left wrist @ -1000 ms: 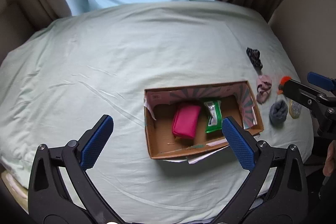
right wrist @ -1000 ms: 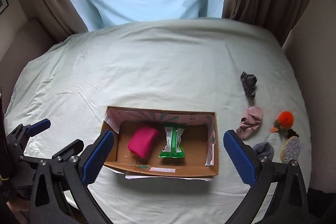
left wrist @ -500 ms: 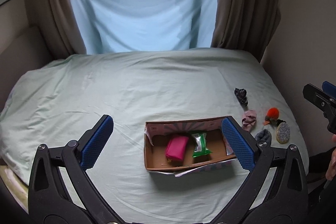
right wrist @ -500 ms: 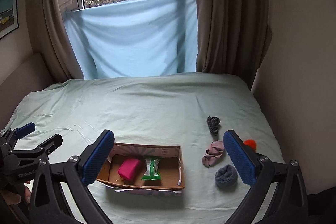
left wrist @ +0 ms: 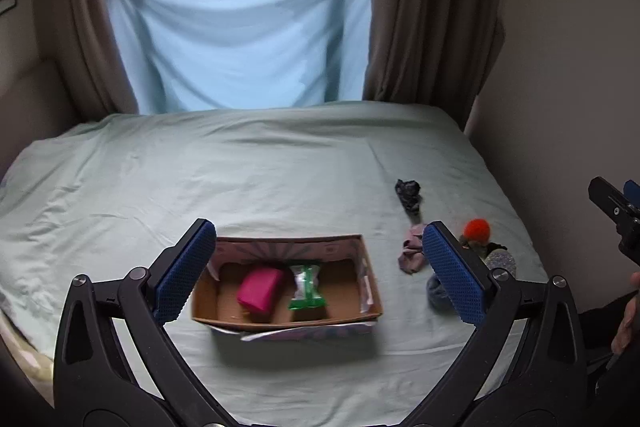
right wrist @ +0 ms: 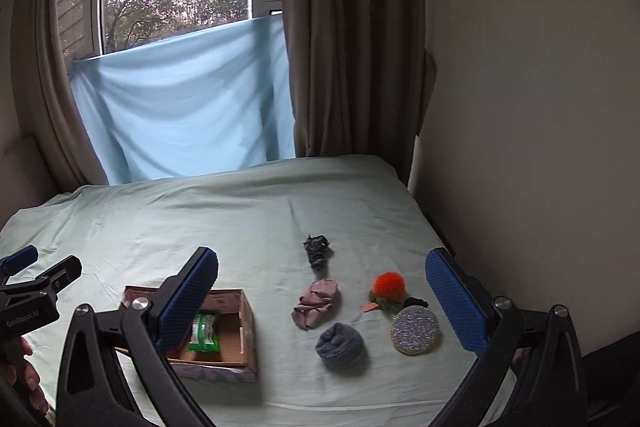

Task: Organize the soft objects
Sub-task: 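Lift both tools away from the box toward the remaining items, then grasp the grey fuzzy sock with the left tool while the right tool grasps the glitter pad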

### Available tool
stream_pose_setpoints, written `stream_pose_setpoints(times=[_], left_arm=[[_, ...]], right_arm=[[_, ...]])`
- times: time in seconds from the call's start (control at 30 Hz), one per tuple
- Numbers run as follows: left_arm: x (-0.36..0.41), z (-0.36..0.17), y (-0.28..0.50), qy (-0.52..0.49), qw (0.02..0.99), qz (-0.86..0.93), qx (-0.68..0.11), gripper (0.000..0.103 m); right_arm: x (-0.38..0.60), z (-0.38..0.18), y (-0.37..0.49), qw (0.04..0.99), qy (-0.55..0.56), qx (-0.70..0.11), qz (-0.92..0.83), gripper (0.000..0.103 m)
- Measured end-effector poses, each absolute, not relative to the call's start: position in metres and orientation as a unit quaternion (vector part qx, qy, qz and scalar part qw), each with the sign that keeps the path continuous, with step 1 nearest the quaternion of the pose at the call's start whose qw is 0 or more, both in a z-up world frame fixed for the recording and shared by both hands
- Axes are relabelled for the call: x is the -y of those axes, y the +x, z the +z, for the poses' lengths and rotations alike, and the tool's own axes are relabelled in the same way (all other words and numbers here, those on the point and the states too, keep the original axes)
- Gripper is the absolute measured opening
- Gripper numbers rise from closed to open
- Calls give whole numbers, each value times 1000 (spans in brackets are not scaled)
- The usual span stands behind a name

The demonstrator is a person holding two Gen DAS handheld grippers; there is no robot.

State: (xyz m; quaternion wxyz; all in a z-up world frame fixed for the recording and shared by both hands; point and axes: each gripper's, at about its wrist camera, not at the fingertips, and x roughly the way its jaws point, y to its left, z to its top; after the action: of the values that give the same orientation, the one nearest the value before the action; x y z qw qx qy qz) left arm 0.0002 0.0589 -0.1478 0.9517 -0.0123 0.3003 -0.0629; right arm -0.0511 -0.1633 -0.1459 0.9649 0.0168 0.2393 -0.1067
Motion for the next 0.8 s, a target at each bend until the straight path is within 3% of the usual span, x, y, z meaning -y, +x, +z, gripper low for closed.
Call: stream_pose_setpoints(times=[0.3, 0.57, 0.8], left_arm=[[73, -223, 30, -8, 932, -114, -345, 103], [169, -337, 67, 21, 901, -157, -404, 103], [209, -426, 101, 42, 876, -170, -449, 103]], right_arm=[[267, -230, -21, 942, 21, -309, -131, 103], [336, -333, 17, 922, 36, -357, -147, 103], [367, -411, 51, 909, 57, -387, -146, 103]])
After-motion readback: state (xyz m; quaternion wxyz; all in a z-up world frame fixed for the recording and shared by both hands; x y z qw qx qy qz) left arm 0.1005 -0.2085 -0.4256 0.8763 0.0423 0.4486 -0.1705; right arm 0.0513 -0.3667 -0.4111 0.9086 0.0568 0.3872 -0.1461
